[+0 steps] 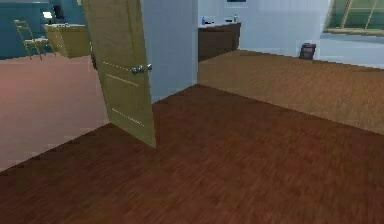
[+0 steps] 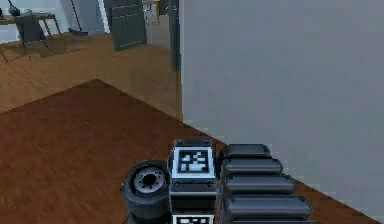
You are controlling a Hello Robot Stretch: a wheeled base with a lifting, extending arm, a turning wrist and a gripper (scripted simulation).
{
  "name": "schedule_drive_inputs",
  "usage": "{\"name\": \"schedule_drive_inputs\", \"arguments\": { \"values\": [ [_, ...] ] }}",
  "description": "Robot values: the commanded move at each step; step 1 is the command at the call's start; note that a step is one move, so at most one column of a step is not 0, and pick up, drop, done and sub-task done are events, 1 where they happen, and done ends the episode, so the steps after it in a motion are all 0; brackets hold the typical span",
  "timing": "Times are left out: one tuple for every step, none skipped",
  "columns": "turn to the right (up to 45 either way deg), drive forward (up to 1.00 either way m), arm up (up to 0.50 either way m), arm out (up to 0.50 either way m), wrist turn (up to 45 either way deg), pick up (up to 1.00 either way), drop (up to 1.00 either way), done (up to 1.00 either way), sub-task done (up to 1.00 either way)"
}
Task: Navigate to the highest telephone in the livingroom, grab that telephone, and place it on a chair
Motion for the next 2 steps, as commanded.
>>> {"name": "schedule_drive_inputs", "arguments": {
  "values": [
    [30.0,0.0,0.0,0.0,0.0,0.0,0.0,0.0,0.0],
    [0.0,0.25,0.0,0.0,0.0,0.0,0.0,0.0,0.0]
  ]
}}
